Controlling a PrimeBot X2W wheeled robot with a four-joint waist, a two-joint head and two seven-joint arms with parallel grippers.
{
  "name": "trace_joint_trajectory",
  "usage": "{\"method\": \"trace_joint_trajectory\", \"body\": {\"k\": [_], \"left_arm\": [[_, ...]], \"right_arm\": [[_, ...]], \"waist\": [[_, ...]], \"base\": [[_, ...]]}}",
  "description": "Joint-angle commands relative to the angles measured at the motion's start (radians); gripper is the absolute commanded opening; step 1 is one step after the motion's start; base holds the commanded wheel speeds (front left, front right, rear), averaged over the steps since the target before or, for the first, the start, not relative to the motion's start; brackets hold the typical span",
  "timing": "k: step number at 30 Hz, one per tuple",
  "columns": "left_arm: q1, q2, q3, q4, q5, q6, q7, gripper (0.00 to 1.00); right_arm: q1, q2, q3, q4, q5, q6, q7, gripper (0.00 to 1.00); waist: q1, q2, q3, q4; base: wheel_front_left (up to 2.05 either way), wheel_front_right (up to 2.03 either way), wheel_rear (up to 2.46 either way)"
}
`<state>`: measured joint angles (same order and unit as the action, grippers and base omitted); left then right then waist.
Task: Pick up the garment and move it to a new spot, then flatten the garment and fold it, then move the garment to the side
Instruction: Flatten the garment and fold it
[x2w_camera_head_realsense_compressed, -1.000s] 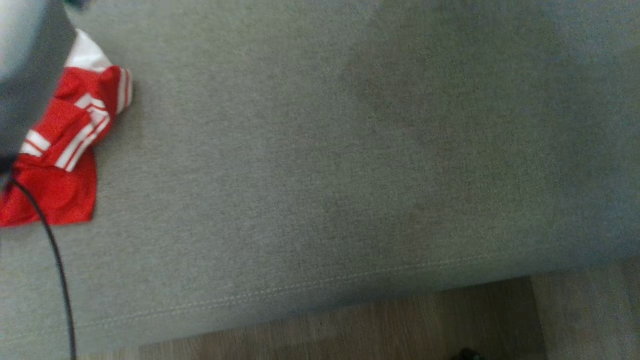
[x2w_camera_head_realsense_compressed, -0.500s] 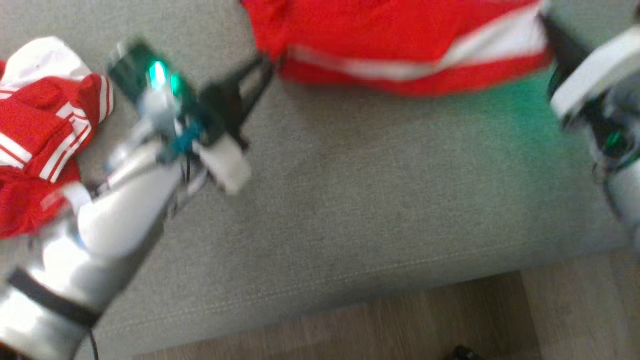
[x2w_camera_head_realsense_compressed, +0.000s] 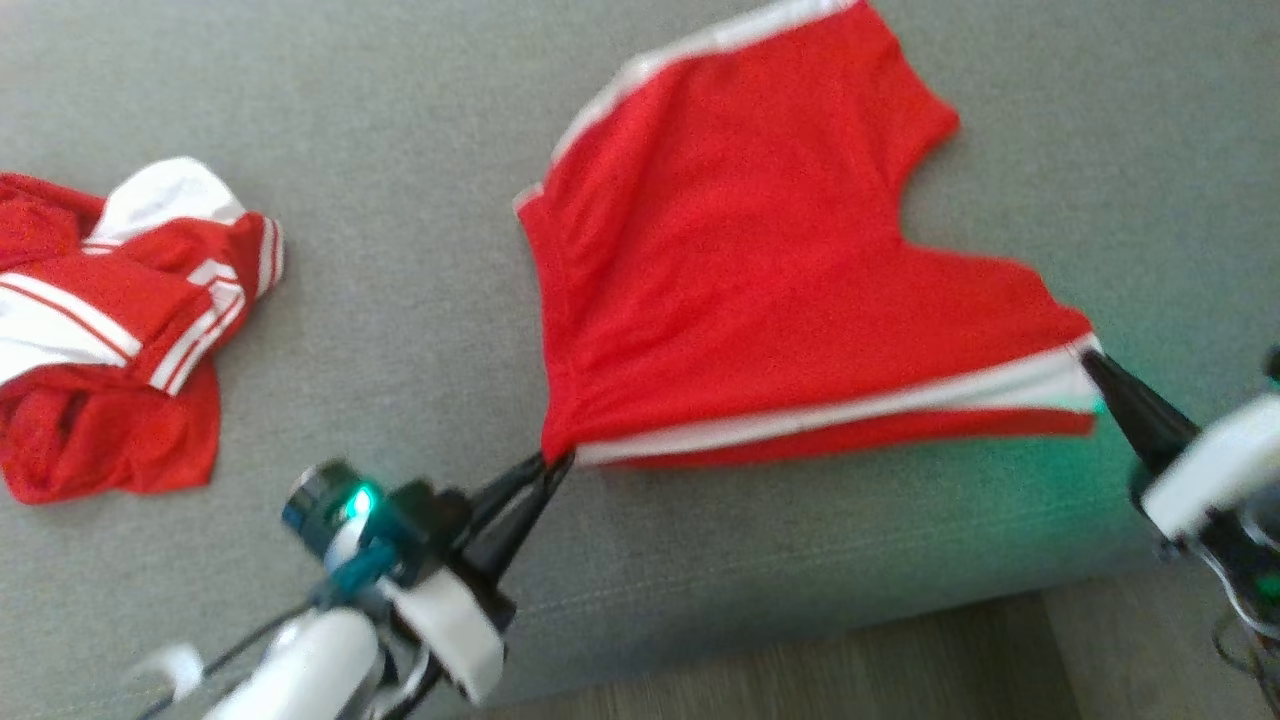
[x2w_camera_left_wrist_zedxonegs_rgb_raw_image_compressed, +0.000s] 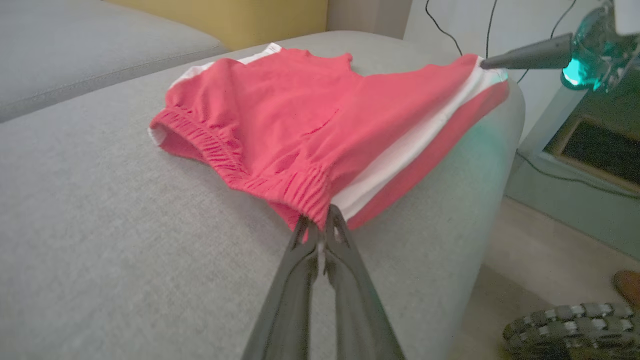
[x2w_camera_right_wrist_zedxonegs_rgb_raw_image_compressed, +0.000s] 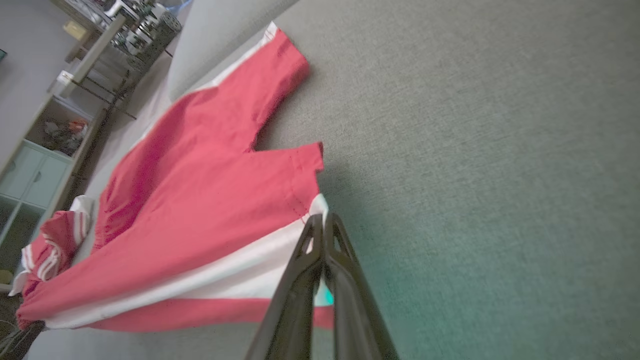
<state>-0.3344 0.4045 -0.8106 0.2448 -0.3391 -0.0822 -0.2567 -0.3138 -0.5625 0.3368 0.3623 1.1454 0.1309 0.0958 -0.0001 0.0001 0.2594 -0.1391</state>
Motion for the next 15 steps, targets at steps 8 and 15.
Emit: {"method": "trace_joint_trajectory", "body": {"k": [8,15], "left_arm": [[0.137,0.098,0.089,-0.286,-0.161,0.01,0.106,0.0],[0.03,0.02,0.102,-0.319,-0.304,-0.009,0.241,0.0]], "right_arm": [[0.34,-0.136,-0.263,-0.336,-0.004,0.0,0.013,0.0],[0.254,-0.007,-0.401,-0.379,-0.208,0.0,0.215,0.0]], "waist": [[0.0001,-0.0001,-0.049,0.041],[0.0001,-0.0001,0.011,0.072]], "base": [[0.0,0.0,0.0],[0.0,0.0,0.0]]}}
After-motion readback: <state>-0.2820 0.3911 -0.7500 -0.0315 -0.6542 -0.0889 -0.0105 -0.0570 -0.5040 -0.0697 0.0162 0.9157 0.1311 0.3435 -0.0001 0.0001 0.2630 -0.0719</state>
